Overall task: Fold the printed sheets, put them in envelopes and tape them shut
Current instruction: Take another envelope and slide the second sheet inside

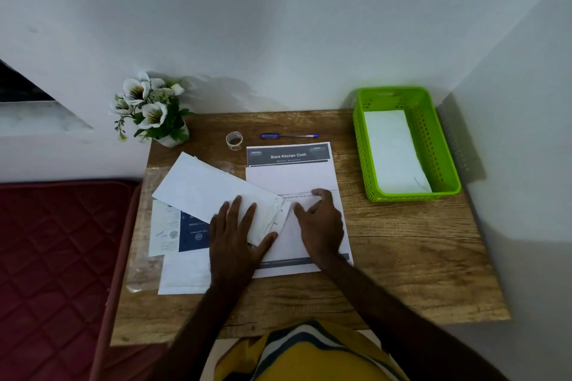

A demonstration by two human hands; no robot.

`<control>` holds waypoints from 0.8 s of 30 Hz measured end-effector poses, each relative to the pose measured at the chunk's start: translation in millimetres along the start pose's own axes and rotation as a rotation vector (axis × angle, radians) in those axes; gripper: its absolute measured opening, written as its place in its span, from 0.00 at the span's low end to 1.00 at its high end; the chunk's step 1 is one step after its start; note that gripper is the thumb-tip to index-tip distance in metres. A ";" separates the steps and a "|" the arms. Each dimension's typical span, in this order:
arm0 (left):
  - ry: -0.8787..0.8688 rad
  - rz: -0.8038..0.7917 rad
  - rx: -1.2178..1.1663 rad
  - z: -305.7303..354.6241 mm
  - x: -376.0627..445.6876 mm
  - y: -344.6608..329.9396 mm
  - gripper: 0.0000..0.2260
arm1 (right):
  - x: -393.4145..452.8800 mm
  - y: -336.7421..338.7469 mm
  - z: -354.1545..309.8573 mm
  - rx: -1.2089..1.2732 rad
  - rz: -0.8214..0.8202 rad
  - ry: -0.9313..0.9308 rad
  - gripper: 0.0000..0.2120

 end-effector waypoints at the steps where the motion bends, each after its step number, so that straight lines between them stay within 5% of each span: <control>1: 0.002 -0.004 0.002 0.2 -0.3 -0.4 0.38 | 4.3 7.8 -0.2 0.006 0.036 -0.006 0.27; 7: 0.010 -0.027 0.003 0.1 -0.7 -2.1 0.37 | 37.7 26.1 5.9 0.007 0.069 -0.113 0.41; 24: 0.016 -0.060 -0.004 -0.5 -0.2 -4.0 0.37 | 67.3 15.8 -0.5 -0.013 0.049 -0.195 0.37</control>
Point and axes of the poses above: each hand's wrist, its own x-axis towards the middle knuckle, its own y-axis out of the back of the hand, z = x × y, the point moved 9 cm from there along x, towards the middle knuckle, and after that the axes turned 13 degrees about x, right-handed, at the moved point
